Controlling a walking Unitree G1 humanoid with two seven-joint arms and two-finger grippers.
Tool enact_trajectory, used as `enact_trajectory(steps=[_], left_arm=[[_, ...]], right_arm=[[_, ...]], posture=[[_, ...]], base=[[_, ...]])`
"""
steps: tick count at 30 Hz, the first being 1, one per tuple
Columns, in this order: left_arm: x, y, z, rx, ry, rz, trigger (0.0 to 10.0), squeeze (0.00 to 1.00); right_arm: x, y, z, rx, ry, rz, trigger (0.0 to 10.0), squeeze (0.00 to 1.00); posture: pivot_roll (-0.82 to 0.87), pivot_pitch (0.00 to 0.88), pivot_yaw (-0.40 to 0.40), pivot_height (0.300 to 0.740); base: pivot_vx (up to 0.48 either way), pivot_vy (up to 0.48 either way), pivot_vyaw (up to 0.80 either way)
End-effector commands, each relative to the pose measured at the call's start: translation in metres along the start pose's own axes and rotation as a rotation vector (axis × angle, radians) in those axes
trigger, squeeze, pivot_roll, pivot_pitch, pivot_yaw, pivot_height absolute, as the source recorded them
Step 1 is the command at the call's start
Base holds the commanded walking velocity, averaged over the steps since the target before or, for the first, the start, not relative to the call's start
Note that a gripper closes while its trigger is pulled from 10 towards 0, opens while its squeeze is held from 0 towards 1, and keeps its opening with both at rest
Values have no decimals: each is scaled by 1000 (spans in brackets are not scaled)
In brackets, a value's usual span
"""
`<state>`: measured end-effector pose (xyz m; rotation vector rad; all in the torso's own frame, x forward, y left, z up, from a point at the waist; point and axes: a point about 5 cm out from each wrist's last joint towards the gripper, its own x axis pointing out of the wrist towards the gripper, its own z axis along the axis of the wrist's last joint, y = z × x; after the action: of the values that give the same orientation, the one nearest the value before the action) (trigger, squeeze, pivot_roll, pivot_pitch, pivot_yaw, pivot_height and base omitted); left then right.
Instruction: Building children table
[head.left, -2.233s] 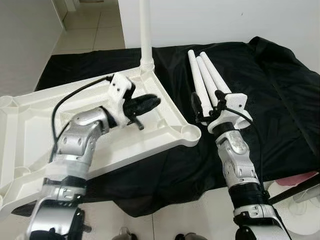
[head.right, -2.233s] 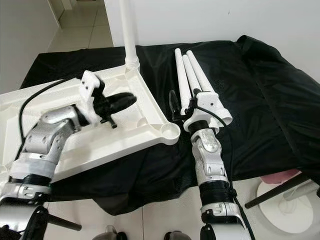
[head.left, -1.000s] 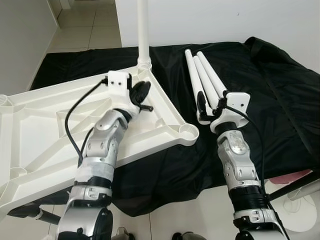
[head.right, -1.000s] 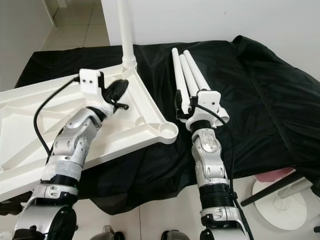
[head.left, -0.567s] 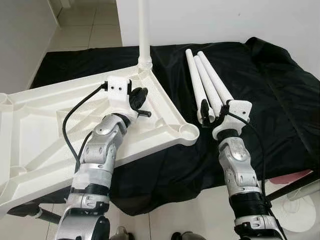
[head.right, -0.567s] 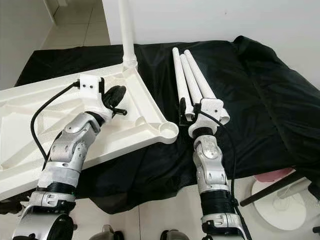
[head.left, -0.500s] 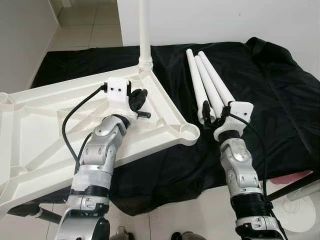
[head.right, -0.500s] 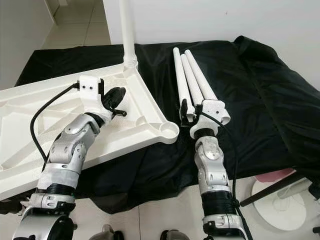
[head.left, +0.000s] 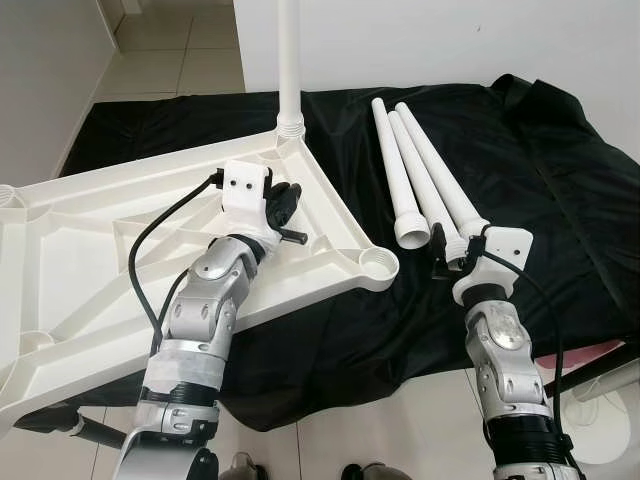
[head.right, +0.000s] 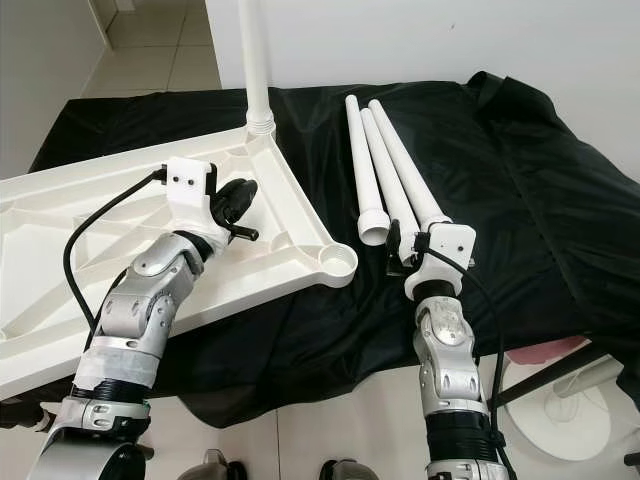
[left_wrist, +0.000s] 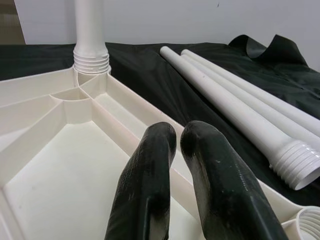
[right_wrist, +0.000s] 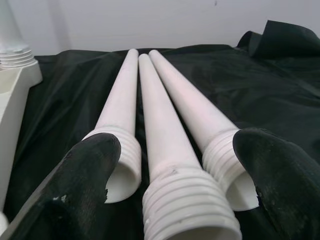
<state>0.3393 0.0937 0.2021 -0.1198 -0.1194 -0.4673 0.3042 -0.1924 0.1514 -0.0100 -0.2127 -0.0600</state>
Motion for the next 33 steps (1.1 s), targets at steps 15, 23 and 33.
enact_trajectory(steps=[15,23,33], left_arm=[[3,-3,-2,-4,9,12,10000,0],[2,-2,-1,6,5,23,10000,0],[2,-1,0,17,5,27,10000,0]], right_arm=[[10,-11,-14,9,75,68,10000,0],[19,-14,-17,42,103,96,10000,0],[23,-11,-31,43,156,122,10000,0]], posture=[[-33,54,-18,740],[-26,51,-23,740],[-11,48,-30,740]], base=[[0,0,0],[0,0,0],[0,0,0]])
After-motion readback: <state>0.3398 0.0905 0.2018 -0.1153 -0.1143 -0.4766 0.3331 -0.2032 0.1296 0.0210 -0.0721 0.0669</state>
